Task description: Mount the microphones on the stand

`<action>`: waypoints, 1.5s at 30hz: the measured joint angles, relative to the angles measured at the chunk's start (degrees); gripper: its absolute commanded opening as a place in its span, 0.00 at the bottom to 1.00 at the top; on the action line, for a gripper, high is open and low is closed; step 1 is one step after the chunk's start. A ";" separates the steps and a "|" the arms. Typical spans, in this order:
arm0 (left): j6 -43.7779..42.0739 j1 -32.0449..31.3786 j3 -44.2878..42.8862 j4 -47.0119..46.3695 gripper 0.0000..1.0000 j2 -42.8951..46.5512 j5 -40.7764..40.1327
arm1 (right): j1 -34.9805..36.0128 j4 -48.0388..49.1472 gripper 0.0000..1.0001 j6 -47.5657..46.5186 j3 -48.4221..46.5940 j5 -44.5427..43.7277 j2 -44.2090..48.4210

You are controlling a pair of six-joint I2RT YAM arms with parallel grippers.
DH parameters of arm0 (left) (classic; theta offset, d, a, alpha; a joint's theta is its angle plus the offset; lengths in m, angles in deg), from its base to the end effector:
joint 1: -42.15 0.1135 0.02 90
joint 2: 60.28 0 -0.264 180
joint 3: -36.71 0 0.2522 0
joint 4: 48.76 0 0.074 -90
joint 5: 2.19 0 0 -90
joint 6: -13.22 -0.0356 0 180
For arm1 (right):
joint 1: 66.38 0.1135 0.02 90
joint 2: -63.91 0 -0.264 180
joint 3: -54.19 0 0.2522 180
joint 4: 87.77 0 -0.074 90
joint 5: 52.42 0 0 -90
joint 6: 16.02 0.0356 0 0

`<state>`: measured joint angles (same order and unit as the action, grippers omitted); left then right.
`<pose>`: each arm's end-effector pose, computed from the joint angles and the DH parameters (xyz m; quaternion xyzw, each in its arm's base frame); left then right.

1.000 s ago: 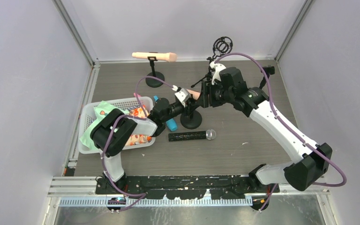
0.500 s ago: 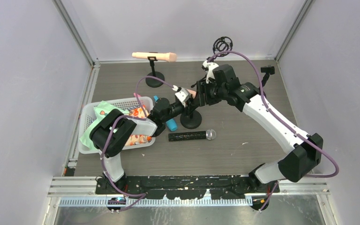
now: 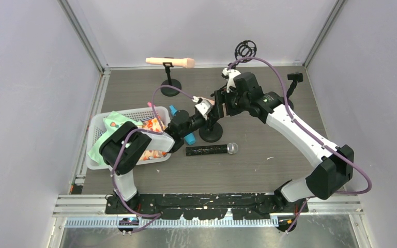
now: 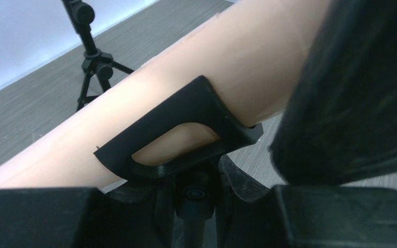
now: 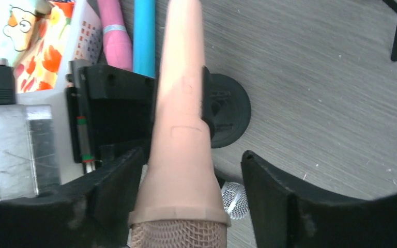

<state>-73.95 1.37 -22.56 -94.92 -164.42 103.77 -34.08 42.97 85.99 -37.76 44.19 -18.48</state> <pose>0.2749 -0.2500 0.1940 0.3190 0.6224 -0.3531 0.6214 0.2665 0.1733 0.3472 -0.1833 0.8852 0.2083 0.3733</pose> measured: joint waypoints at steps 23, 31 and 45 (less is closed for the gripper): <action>-9.35 1.44 -11.76 4.20 0.00 -6.97 -28.26 | -0.63 2.49 1.00 -3.52 8.33 0.94 24.46; -7.39 7.10 -20.92 4.09 0.00 -14.23 -32.22 | -0.63 2.32 1.00 -3.48 11.21 0.26 24.65; -2.47 11.65 -28.46 7.10 0.52 -19.02 -32.26 | -0.63 2.34 1.00 -2.86 13.31 -0.20 24.65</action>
<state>-76.42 13.02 -51.02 -87.82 -183.44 71.51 -34.72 45.31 83.13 -24.45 43.99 6.17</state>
